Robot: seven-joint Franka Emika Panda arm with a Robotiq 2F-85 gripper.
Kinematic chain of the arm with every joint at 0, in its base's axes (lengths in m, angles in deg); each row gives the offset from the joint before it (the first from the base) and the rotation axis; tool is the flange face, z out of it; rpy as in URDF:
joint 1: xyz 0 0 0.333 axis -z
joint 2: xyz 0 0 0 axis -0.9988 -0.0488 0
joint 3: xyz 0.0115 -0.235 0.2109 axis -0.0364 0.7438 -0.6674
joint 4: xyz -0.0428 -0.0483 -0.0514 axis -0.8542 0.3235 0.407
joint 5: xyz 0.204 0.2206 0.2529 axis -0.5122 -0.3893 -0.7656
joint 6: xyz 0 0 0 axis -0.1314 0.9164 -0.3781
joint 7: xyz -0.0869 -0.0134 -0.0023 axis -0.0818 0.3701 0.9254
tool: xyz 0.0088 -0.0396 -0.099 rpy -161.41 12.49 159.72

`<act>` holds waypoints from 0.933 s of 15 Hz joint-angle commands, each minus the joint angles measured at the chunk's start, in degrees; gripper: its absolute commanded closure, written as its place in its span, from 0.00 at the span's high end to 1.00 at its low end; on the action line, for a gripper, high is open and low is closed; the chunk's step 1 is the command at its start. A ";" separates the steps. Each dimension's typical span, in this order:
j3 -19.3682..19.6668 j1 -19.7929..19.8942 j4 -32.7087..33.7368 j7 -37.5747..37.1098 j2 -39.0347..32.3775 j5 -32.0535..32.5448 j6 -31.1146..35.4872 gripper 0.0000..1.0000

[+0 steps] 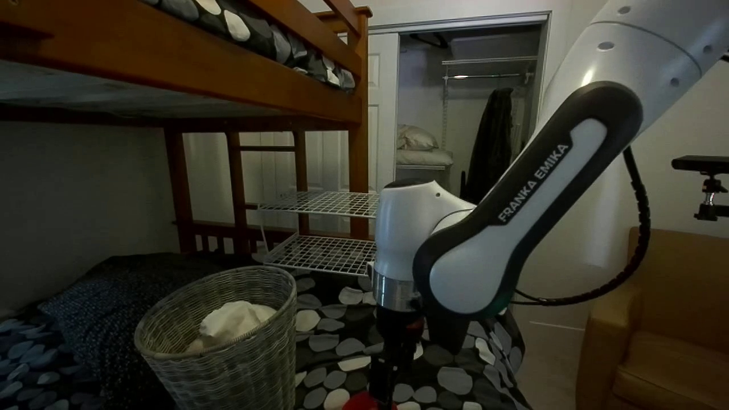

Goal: Put the spice bottle in the basket

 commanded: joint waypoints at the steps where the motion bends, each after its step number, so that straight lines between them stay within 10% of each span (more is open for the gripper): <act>1: 0.29 -1.29 3.26 -0.08 -7.66 1.24 2.65 1.00; 8: 1.15 -5.34 11.72 -1.40 -19.06 1.23 5.25 0.58; 14: 5.18 -10.23 18.03 -4.57 -24.35 3.96 4.86 0.48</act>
